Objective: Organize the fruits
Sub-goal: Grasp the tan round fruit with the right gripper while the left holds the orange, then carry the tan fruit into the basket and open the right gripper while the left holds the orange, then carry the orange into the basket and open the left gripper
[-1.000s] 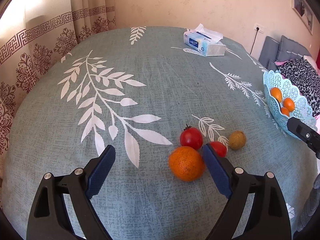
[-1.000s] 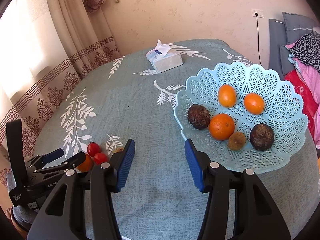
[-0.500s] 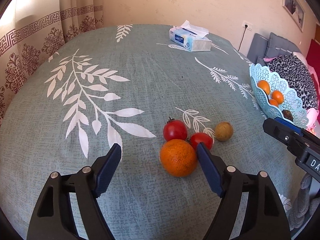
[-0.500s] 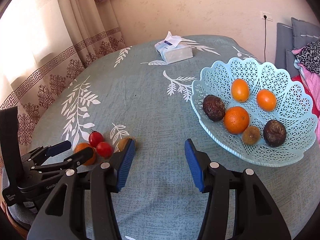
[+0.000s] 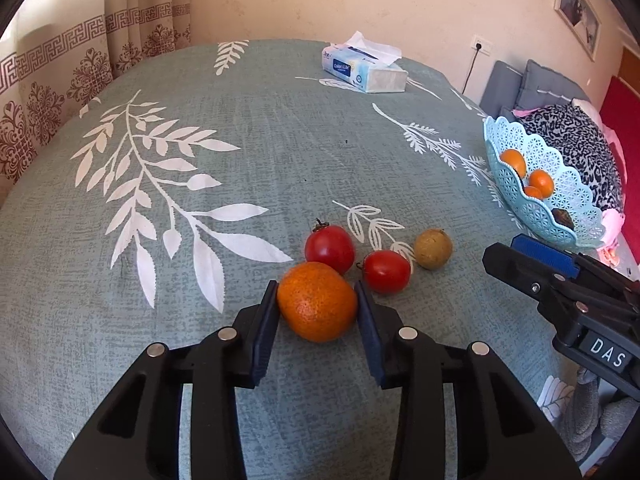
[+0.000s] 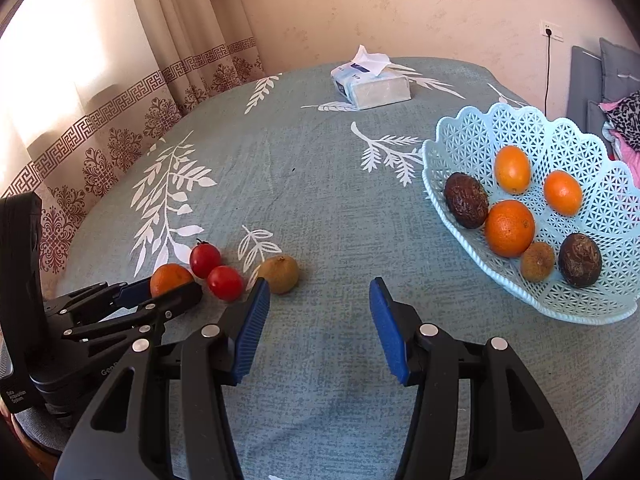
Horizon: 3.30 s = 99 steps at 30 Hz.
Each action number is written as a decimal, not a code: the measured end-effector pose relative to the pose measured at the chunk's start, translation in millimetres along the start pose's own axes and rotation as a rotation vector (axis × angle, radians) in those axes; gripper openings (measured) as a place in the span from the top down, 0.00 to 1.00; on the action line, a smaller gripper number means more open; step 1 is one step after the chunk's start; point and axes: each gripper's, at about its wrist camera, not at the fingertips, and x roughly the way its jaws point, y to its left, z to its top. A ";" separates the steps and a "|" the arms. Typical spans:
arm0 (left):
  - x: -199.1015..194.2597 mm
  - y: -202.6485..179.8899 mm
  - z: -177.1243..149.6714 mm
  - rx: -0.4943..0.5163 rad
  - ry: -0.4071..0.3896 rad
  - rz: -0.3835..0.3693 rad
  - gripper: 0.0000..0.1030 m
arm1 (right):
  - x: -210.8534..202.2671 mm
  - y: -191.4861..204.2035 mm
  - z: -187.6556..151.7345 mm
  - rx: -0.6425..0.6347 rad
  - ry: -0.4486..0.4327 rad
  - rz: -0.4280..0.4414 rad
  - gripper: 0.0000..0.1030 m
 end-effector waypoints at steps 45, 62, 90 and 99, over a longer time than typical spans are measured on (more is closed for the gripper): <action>-16.1 10.8 -3.3 -0.055 -0.089 0.075 0.63 | -16.5 -6.4 27.0 0.005 -0.074 -0.009 0.72; -16.4 6.6 -2.5 -0.038 -0.087 0.113 0.63 | -59.1 -80.8 17.3 0.128 -0.149 -0.191 0.72; -32.3 -63.8 29.5 0.094 -0.150 0.072 0.63 | -71.1 -100.7 10.9 0.172 -0.231 -0.243 0.55; -29.4 -104.8 42.2 0.169 -0.173 0.031 0.63 | -77.1 -112.3 9.0 0.198 -0.258 -0.258 0.55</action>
